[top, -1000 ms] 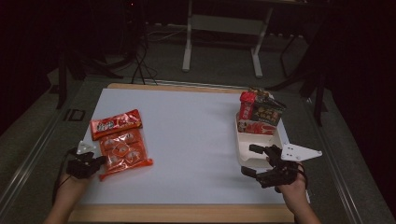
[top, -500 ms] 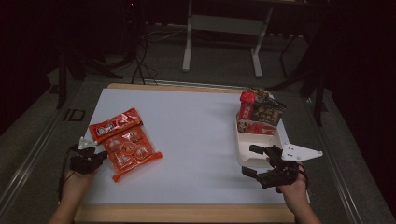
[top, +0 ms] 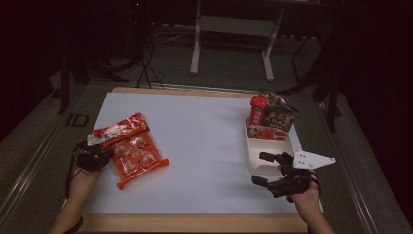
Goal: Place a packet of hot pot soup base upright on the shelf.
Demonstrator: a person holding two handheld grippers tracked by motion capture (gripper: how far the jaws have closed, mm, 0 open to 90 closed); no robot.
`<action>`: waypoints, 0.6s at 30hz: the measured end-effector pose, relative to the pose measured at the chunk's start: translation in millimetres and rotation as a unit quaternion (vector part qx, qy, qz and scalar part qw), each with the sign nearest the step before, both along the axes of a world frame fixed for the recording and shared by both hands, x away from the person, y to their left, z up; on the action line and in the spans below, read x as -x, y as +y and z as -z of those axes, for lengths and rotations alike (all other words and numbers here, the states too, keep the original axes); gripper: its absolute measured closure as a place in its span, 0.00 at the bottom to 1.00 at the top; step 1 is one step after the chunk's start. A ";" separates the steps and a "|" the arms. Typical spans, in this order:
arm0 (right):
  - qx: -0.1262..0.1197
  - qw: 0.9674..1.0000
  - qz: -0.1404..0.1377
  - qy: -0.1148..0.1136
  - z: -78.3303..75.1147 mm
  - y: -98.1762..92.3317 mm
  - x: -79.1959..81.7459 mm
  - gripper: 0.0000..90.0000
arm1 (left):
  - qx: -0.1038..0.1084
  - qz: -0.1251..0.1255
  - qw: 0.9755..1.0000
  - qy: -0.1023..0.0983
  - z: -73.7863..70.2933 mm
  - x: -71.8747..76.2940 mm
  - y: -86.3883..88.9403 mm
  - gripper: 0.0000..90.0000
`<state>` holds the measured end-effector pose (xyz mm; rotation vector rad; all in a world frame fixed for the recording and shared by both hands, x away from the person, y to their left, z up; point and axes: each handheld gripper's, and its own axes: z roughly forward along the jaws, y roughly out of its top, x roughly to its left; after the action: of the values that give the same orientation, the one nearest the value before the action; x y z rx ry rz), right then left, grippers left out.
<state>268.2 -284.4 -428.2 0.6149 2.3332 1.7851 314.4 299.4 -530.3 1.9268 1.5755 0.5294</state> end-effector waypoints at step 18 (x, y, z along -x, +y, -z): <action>-0.003 1.000 -0.002 0.001 0.3 -1.5 0.6 0.16 | -0.006 0.102 0.995 -0.008 -1.0 -37.7 -98.3 1.00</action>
<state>267.6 -285.9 -428.5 0.6124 2.3333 1.7938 352.2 201.1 -529.3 2.0571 1.3487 0.4684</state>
